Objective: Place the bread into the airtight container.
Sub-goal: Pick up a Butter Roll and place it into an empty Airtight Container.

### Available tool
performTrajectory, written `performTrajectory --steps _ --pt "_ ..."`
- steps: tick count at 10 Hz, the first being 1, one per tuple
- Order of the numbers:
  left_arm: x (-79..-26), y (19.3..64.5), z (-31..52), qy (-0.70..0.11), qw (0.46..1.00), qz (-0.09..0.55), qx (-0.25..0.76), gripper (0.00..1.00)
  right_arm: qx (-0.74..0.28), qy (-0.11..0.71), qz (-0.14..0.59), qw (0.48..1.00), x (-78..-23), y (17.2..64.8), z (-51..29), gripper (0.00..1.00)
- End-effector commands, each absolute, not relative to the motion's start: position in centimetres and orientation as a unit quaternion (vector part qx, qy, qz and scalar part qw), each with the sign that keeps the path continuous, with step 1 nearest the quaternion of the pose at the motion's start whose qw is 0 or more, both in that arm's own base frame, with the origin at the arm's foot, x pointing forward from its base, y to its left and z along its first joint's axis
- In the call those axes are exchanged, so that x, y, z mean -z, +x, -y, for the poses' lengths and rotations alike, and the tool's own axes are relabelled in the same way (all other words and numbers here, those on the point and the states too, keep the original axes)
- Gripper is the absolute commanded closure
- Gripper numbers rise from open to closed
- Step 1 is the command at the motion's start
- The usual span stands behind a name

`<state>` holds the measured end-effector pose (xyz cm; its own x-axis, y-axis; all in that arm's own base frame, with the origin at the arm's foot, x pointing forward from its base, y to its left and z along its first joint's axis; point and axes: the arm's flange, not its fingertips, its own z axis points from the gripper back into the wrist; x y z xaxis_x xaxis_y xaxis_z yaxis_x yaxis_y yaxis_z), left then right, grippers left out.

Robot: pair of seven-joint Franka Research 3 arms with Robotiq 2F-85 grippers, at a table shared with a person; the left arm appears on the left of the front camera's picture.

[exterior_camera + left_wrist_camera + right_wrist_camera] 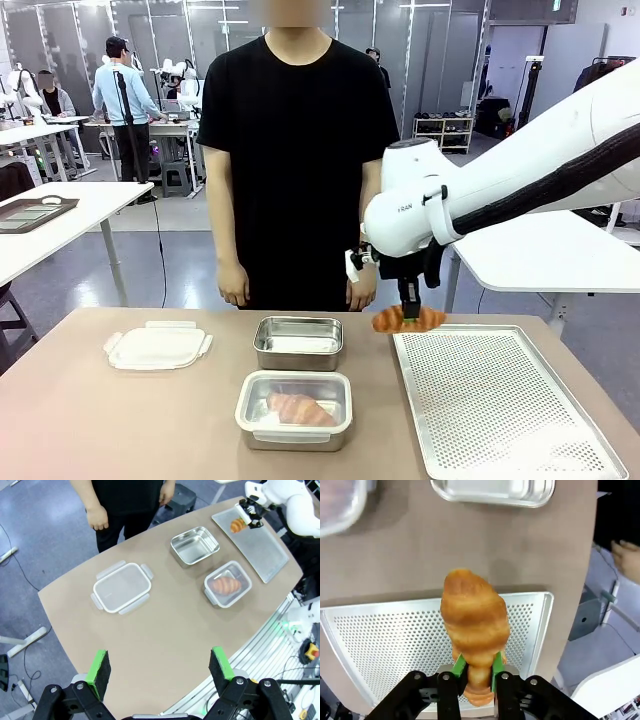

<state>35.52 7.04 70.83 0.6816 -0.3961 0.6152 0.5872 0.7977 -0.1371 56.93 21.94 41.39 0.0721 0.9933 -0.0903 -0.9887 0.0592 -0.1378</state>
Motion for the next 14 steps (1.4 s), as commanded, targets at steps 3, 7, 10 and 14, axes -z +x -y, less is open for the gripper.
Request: performTrajectory --steps 3,7,10,14 --pt "-70.9 35.4 -7.0 -0.166 0.900 0.291 0.277 0.00 -0.674 -0.082 0.047 0.733 -42.2 56.3 -26.4 0.81" --pt "-70.9 35.4 -7.0 -0.166 0.900 0.291 0.277 0.00 -0.656 -0.059 0.066 0.750 -39.9 57.4 -31.1 0.81" --pt "-70.9 35.4 -7.0 -0.166 0.900 0.291 0.277 0.00 -0.656 -0.061 0.103 0.745 -39.3 56.8 -34.8 0.81" --pt "-70.9 35.4 -7.0 -0.166 0.900 0.291 0.277 0.00 -0.651 -0.064 0.107 0.749 -37.1 56.8 -39.1 0.81"
